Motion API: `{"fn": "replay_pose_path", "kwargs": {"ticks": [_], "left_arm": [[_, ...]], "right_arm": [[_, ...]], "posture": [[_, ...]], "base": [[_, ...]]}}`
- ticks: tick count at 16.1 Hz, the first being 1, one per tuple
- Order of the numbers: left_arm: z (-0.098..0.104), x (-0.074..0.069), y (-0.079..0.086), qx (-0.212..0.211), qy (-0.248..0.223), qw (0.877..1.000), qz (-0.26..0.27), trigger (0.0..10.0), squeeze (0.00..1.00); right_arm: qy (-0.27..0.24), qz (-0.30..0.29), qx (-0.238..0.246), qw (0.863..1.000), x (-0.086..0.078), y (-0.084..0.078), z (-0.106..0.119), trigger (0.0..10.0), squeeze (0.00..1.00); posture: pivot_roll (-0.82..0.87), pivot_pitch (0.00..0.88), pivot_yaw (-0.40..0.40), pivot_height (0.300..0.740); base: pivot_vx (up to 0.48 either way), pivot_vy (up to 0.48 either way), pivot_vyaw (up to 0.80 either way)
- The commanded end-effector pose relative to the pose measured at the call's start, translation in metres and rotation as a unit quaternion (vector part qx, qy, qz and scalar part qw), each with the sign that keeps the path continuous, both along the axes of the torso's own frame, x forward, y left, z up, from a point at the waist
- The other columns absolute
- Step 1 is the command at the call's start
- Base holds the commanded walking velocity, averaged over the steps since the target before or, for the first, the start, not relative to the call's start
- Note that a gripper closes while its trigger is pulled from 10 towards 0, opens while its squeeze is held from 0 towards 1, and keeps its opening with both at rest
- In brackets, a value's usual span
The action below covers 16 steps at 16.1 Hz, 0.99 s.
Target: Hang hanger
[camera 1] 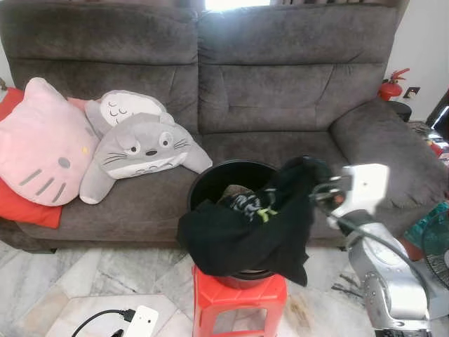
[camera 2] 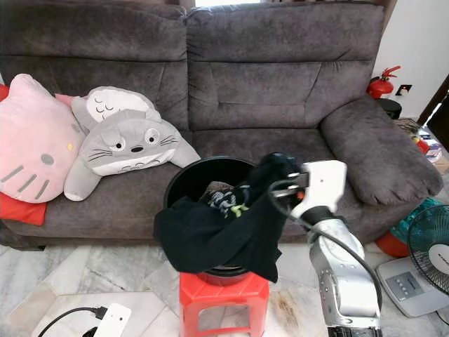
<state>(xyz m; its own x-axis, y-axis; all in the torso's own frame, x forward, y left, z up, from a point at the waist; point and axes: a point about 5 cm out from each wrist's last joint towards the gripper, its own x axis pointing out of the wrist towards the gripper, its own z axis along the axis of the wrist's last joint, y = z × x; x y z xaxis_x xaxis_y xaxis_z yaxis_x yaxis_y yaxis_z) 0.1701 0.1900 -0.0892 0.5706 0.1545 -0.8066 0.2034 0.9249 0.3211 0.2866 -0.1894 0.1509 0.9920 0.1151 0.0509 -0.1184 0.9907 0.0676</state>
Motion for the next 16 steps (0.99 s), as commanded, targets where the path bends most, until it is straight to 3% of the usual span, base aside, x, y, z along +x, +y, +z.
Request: {"fn": "replay_pose_path", "kwargs": {"ticks": [1,5,7,12,16], "left_arm": [[-0.002,-0.004,0.000,-0.005,0.009,1.000,0.005,10.0,0.00],[-0.002,-0.004,-0.001,-0.007,0.010,1.000,0.004,10.0,0.00],[-0.002,-0.004,-0.002,-0.009,0.010,1.000,0.004,10.0,0.00],[-0.003,-0.005,-0.002,-0.011,0.013,1.000,0.002,10.0,0.00],[-0.003,-0.005,-0.002,-0.011,0.012,1.000,0.004,10.0,0.00]], "right_arm": [[-0.021,-0.048,-0.012,0.999,-0.002,-0.008,0.008,0.0,0.00],[-0.015,-0.131,-0.024,0.991,-0.002,-0.017,0.007,0.0,0.00],[0.050,-0.150,-0.040,0.987,-0.001,-0.019,-0.016,0.0,0.00],[0.143,-0.120,-0.050,0.981,-0.003,-0.016,-0.055,0.0,0.00],[0.116,-0.089,-0.044,0.988,0.005,-0.012,-0.049,0.0,0.00]], "posture": [[-0.17,0.013,-0.020,0.740],[-0.17,0.009,-0.023,0.740],[-0.16,0.004,-0.026,0.740],[-0.17,0.000,-0.026,0.740],[-0.16,0.001,-0.026,0.740]], "base": [[0.000,0.000,0.00],[0.000,0.000,0.00],[0.000,0.000,0.00],[0.000,0.000,0.00],[0.000,0.000,0.00]]}}
